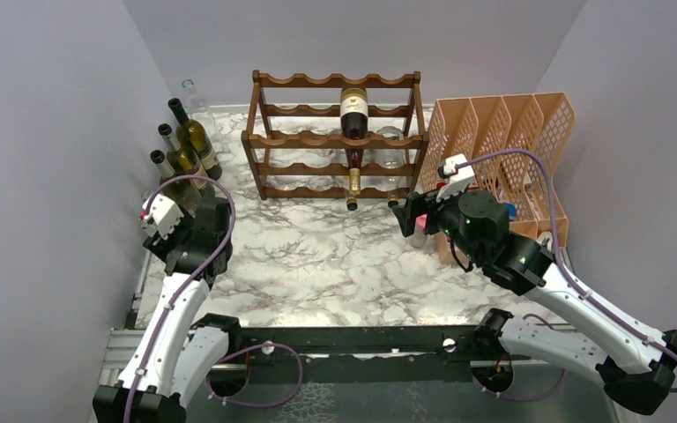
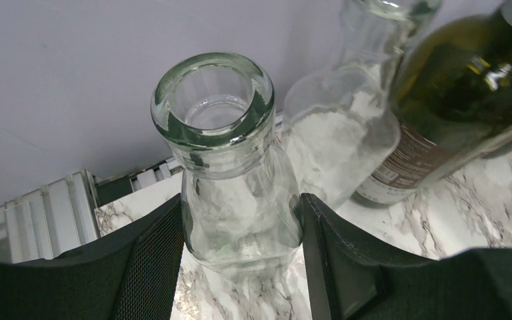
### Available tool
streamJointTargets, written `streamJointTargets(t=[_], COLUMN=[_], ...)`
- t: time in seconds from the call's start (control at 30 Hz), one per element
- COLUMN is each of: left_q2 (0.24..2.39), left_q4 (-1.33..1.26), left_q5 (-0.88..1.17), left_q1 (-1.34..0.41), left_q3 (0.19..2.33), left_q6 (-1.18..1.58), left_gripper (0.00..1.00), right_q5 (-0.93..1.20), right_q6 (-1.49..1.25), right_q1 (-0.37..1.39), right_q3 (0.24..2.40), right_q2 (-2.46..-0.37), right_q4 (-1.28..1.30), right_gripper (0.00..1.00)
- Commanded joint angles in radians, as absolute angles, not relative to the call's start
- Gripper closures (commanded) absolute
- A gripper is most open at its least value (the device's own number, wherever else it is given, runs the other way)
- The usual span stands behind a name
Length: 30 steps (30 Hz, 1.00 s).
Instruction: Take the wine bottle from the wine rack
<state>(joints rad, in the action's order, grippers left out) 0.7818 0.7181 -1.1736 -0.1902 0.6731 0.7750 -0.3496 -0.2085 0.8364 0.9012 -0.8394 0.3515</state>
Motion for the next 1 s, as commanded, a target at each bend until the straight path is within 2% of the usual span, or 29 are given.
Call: streamJointTargets(t=[0.0,0.5,0.6,0.67,0.97], left_q2=[0.773,0.892,0.892,0.888,0.868], left_q4=[0.598,0.405,0.405,0.404,0.402], left_q5=[-1.128,-1.038,-1.019,-1.011,-0.986], left_q1=[-0.085,0.135,0.138,0.138,0.138], left_q3=[0.663,0.642,0.629,0.623,0.644], left_q6=[0.716,0.697,0.701,0.693,0.615], left_gripper=[1.0,1.0,0.89,0.85,0.48], right_q5=[-0.33,-0.308,-0.311,-0.311,-0.304], right_q6=[-0.206,-0.209,-0.212,-0.209,-0.209], right_q1=[0.837,0.838,0.838,0.838,0.838], right_q3=[0.89,0.881,0.876,0.876,0.88], right_q2=[-0.836,-0.841,-0.836,-0.836,-0.839], right_q4=[0.316,0.308,0.304,0.302,0.301], right_gripper=[0.04,0.04,0.04,0.04,0.04])
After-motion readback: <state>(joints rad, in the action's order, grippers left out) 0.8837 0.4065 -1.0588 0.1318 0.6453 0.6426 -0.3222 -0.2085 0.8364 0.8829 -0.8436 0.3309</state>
